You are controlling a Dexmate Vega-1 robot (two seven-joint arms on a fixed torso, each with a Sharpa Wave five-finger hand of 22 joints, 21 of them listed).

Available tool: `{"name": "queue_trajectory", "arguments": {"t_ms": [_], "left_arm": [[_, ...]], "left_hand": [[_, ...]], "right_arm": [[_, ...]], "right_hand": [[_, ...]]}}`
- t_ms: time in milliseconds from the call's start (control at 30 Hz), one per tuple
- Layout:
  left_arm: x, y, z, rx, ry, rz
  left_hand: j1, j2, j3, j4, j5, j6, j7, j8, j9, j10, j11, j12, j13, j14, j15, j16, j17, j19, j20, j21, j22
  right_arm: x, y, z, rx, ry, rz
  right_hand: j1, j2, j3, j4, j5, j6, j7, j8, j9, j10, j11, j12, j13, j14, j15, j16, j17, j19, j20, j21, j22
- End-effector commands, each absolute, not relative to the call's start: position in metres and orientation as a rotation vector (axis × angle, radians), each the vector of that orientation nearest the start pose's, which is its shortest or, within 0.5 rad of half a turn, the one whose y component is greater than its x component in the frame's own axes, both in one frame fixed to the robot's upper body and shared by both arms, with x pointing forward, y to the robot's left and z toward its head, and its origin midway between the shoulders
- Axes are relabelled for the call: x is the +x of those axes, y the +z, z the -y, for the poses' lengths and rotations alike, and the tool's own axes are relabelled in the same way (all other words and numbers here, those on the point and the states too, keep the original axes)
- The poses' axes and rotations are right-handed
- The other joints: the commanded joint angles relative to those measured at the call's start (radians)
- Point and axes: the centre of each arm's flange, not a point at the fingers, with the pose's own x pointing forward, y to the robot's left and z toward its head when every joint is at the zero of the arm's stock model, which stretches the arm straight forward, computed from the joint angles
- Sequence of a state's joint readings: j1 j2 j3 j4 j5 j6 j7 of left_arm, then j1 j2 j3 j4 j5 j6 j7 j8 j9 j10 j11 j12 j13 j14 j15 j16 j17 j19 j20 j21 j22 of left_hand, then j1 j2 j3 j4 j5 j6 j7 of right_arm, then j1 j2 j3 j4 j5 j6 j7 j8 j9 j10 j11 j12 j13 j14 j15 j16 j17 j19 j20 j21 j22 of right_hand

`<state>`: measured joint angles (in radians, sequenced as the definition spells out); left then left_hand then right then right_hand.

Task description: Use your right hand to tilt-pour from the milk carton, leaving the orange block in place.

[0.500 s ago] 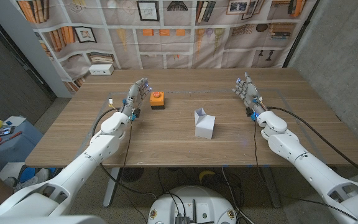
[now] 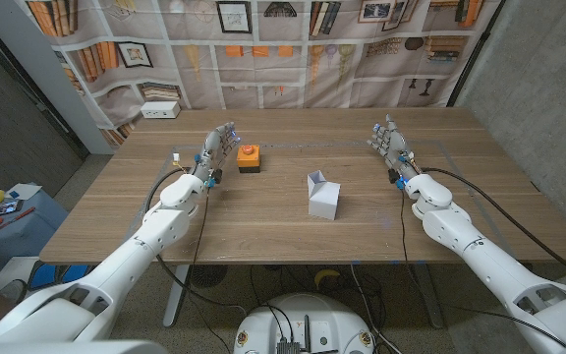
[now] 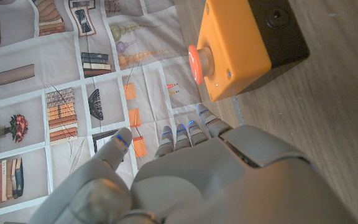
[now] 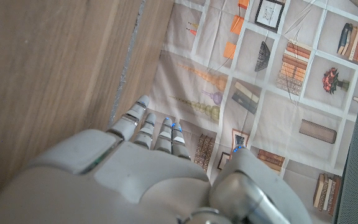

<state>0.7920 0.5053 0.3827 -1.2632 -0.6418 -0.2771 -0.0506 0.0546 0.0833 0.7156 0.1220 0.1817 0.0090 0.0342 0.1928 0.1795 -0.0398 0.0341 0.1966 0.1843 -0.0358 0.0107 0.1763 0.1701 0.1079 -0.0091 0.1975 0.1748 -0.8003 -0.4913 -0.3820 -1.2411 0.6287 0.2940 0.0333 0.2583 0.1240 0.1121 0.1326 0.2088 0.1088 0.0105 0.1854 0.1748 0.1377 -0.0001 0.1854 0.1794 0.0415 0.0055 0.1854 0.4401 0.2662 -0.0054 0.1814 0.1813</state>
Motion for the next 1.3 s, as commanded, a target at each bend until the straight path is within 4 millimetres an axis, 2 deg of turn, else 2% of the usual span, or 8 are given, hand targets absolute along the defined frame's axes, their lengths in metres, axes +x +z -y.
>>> {"name": "queue_trajectory", "arguments": {"t_ms": [33, 400, 700, 933, 1300], "left_arm": [[0.659, -0.012, -0.290, -0.006, -0.201, 0.574], [0.653, -0.010, -0.298, -0.001, -0.186, 0.565], [0.649, -0.008, -0.301, 0.004, -0.194, 0.564], [0.647, -0.006, -0.303, 0.015, -0.198, 0.561], [0.643, -0.001, -0.302, 0.027, -0.206, 0.574]], "left_hand": [[0.005, 0.096, 0.010, -0.001, 0.007, -0.003, 0.006, 0.000, 0.003, -0.004, 0.002, 0.005, 0.004, -0.008, 0.001, 0.004, 0.002, 0.007, 0.000, 0.004, 0.002], [0.006, 0.094, 0.014, -0.003, 0.006, -0.004, 0.005, -0.001, 0.003, -0.004, 0.001, 0.004, 0.004, -0.006, 0.001, 0.005, 0.002, 0.008, -0.001, 0.004, 0.002], [0.006, 0.093, 0.018, -0.005, 0.005, -0.003, 0.004, -0.001, 0.003, -0.003, 0.000, 0.005, 0.004, -0.005, 0.001, 0.005, 0.002, 0.009, -0.002, 0.004, 0.002], [0.007, 0.093, 0.020, -0.005, 0.005, -0.004, 0.004, -0.001, 0.003, -0.003, 0.001, 0.004, 0.004, -0.005, 0.001, 0.004, 0.002, 0.009, -0.002, 0.005, 0.002], [0.007, 0.093, 0.023, -0.006, 0.004, -0.001, 0.005, -0.001, 0.003, 0.001, 0.000, 0.006, 0.004, 0.002, 0.001, 0.007, 0.003, 0.012, 0.000, 0.005, 0.002]], "right_arm": [[0.659, -0.023, 0.290, -0.032, 0.196, 0.573], [0.645, -0.012, 0.284, -0.130, 0.170, 0.577], [0.630, -0.004, 0.276, -0.275, 0.150, 0.597], [0.616, -0.012, 0.270, -0.310, 0.130, 0.636], [0.594, -0.031, 0.272, -0.342, 0.112, 0.668]], "right_hand": [[0.001, 0.001, 0.005, -0.001, 0.007, 0.007, -0.007, 0.003, 0.001, 0.011, -0.004, 0.006, 0.004, 0.010, -0.004, 0.006, -0.003, 0.008, 0.000, 0.006, -0.002], [0.003, 0.001, 0.008, -0.008, 0.007, 0.015, -0.006, 0.005, 0.001, 0.020, -0.006, 0.008, 0.004, 0.015, -0.008, 0.008, -0.014, 0.009, -0.005, 0.006, -0.007], [0.006, -0.003, 0.010, -0.015, 0.007, 0.020, -0.008, 0.006, 0.002, 0.026, -0.007, 0.009, 0.004, 0.019, -0.012, 0.008, -0.022, 0.009, -0.007, 0.007, -0.009], [0.014, -0.007, 0.014, -0.025, 0.006, 0.027, -0.013, 0.007, 0.002, 0.036, -0.009, 0.011, 0.004, 0.028, -0.015, 0.010, -0.032, 0.012, -0.009, 0.008, -0.011], [0.024, -0.018, 0.016, -0.041, 0.003, 0.032, -0.013, 0.007, 0.002, 0.043, -0.009, 0.011, 0.005, 0.039, -0.011, 0.012, -0.046, 0.016, -0.005, 0.009, -0.012]]}}
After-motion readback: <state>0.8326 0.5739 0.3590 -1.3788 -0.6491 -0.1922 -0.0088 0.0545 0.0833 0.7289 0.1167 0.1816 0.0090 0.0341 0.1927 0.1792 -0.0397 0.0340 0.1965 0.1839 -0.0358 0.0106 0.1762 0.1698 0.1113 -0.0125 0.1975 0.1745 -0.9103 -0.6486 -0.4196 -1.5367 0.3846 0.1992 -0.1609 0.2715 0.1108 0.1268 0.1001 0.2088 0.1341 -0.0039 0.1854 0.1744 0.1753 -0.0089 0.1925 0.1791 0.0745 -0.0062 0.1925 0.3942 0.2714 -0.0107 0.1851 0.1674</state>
